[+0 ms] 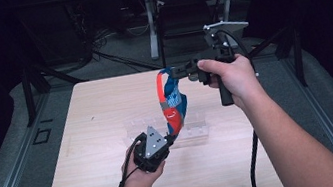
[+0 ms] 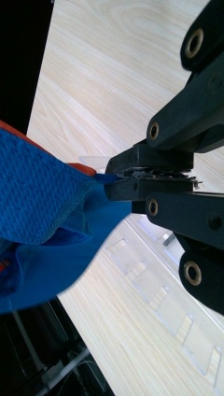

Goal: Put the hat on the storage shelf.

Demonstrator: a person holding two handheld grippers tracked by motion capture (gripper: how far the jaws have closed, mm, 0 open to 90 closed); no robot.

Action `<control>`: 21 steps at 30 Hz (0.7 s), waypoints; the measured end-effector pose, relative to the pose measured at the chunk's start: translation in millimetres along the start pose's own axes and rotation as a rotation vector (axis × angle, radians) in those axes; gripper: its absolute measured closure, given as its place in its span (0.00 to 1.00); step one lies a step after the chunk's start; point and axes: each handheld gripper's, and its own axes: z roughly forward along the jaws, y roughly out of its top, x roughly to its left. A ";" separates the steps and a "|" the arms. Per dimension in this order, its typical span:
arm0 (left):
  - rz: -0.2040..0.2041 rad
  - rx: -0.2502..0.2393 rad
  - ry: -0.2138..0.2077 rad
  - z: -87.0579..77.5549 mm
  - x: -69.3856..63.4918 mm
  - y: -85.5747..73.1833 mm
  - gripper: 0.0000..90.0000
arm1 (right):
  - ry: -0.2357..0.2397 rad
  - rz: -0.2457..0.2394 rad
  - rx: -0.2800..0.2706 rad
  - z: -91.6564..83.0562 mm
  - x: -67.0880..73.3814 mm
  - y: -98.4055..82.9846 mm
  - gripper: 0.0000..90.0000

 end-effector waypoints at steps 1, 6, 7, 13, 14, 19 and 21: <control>0.003 0.005 0.008 -0.3 1.1 -0.1 0.98 | 0.000 -0.002 0.002 0.2 -0.7 0.2 1.00; -0.008 0.006 0.011 -3.3 10.3 -1.5 0.98 | -0.002 0.002 0.002 3.6 -3.2 0.9 1.00; -0.015 0.004 0.014 -4.2 12.6 -1.7 0.98 | 0.002 0.001 0.004 4.2 -4.0 1.0 1.00; -0.043 0.005 0.026 -8.1 25.5 -5.5 0.98 | 0.001 0.002 0.005 10.5 -8.7 2.0 1.00; -0.048 0.005 0.026 -8.1 26.6 -6.7 0.98 | 0.003 0.005 0.006 11.2 -9.5 2.3 1.00; -0.052 0.021 0.025 -6.3 29.7 -13.2 0.98 | -0.003 0.013 0.010 16.8 -14.6 2.7 1.00; -0.053 0.028 0.031 -5.1 30.3 -15.9 0.98 | -0.009 0.014 0.017 19.6 -17.6 2.4 1.00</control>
